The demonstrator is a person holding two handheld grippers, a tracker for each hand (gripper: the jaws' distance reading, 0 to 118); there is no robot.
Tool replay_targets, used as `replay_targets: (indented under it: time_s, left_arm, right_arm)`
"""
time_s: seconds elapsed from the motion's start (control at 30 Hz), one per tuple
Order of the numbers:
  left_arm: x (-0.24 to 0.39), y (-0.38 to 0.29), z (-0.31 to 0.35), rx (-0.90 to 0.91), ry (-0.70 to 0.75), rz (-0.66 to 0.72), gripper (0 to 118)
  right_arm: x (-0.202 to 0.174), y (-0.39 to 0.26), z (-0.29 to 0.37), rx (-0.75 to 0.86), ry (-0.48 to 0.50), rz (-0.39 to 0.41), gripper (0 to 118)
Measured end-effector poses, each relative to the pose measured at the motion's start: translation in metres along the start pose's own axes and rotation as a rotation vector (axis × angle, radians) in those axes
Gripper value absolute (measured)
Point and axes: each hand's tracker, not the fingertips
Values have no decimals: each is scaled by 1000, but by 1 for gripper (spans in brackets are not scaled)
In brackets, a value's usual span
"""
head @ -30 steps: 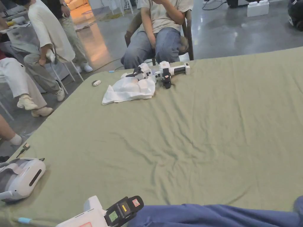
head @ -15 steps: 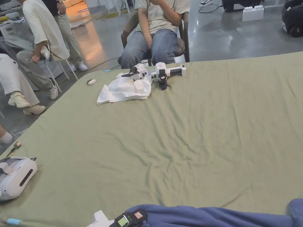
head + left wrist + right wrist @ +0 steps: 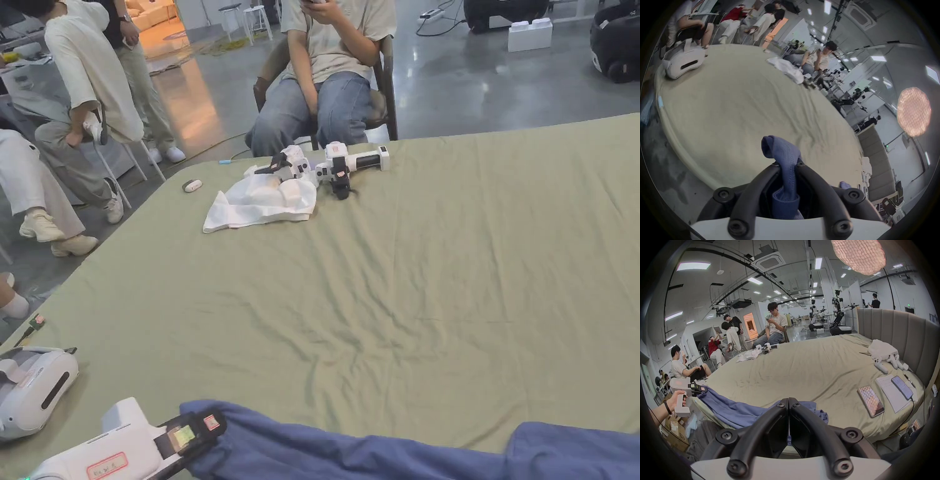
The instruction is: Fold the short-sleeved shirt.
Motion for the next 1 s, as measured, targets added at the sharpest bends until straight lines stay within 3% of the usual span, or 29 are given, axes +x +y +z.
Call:
replay_targets:
  time_s: [0.23, 0.33, 0.53, 0.57, 0.6, 0.63, 0.67, 0.7, 0.77, 0.8, 0.83, 0.87, 0.9, 1.0]
  left_arm:
    - [114, -92, -69, -147, -107, -130, 6]
    - [139, -125, -106, -244, -46, -197, 6]
    - [175, -161, -131, -318, -80, -315, 9]
    - [178, -162, -134, -335, -96, -342, 17]
    - [181, -161, -136, -377, -117, -365, 32]
    - [182, -160, -135, -376, -124, -369, 60]
    - [183, -158, -132, -364, -138, -361, 77]
    - [185, -153, -126, -344, -153, -354, 80]
    - [186, -143, -113, -284, -193, -343, 70]
    - [185, -140, -108, -263, -218, -329, 56]
    - [183, -138, -106, -249, -225, -315, 32]
    - [180, -138, -106, -258, -203, -310, 16]
    - [178, -141, -109, -263, -190, -306, 5]
    - [174, -164, -132, -381, -176, -310, 3]
  right_arm:
    - [-6, -2, 9, 10, -8, -3, 0]
    - [-4, -7, 18, 16, -39, -26, 0]
    - [10, -26, 32, -14, -81, -87, 0]
    - [12, -28, 32, -17, -87, -93, 0]
    - [15, -30, 32, -23, -94, -98, 0]
    - [16, -31, 31, -29, -105, -104, 0]
    - [18, -32, 33, -32, -109, -105, 0]
    - [20, -32, 34, -32, -111, -104, 0]
    - [21, -32, 35, -30, -113, -104, 0]
    - [23, -35, 36, -28, -111, -109, 0]
    - [24, -35, 36, -27, -107, -117, 0]
    - [25, -35, 36, -27, -103, -123, 0]
    - [25, -37, 36, -27, -102, -130, 0]
    - [26, -39, 34, -33, -94, -140, 0]
